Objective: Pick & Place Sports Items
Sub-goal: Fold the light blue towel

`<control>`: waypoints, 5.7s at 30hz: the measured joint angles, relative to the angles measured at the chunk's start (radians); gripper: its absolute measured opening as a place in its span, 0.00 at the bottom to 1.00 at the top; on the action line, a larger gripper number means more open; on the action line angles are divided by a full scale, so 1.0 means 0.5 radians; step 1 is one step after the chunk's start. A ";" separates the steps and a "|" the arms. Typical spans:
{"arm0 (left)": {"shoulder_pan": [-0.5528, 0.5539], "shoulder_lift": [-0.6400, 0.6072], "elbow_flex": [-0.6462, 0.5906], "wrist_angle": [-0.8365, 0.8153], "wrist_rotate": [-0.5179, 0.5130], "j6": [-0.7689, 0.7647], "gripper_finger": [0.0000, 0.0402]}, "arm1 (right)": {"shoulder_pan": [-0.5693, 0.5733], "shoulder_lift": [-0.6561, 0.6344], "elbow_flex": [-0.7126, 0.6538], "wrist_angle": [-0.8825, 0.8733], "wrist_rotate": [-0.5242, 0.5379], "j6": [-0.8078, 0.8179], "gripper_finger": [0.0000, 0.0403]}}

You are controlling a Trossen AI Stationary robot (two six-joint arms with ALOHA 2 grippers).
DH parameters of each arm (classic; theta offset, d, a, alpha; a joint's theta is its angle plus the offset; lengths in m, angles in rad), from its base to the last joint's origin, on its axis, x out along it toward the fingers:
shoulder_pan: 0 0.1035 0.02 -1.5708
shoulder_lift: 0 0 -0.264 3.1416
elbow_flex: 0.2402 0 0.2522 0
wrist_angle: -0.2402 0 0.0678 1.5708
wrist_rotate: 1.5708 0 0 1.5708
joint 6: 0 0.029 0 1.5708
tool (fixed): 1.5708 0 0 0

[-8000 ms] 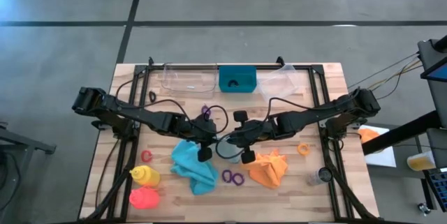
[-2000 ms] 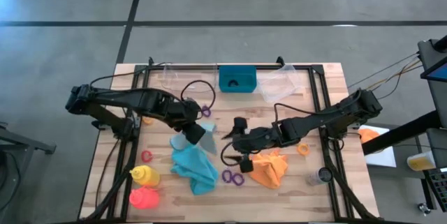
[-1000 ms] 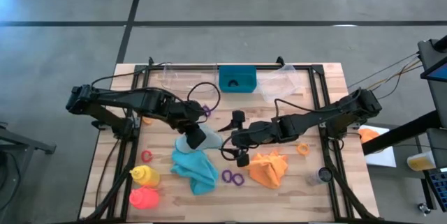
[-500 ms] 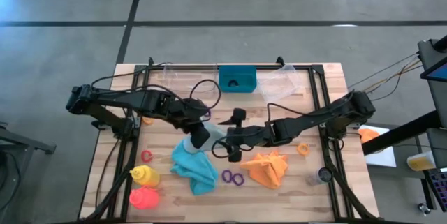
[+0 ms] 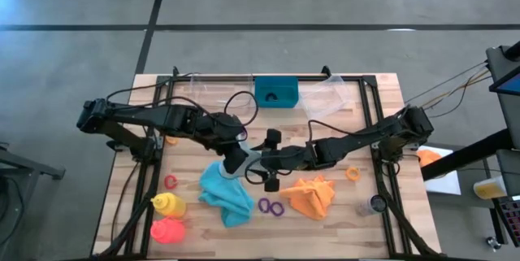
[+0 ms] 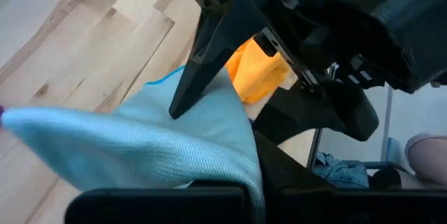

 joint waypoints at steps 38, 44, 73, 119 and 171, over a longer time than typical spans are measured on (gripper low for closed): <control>-0.047 0.001 -0.018 0.075 -0.286 0.317 0.56 | -0.009 -0.003 0.000 -0.083 -0.142 -0.067 0.03; -0.047 0.000 -0.003 0.077 -0.286 0.317 0.65 | -0.009 -0.003 0.000 -0.087 -0.155 -0.067 0.03; -0.145 -0.135 0.036 -0.169 -0.400 0.651 0.42 | -0.005 -0.125 0.000 -0.010 -0.236 0.120 0.03; -0.182 -0.190 -0.362 0.275 -0.209 0.681 0.42 | -0.010 -0.191 0.000 -0.086 -0.133 0.112 0.03; -0.160 -0.099 -0.918 1.318 -0.239 0.680 0.42 | -0.032 -0.188 0.000 -0.062 -0.138 0.114 0.03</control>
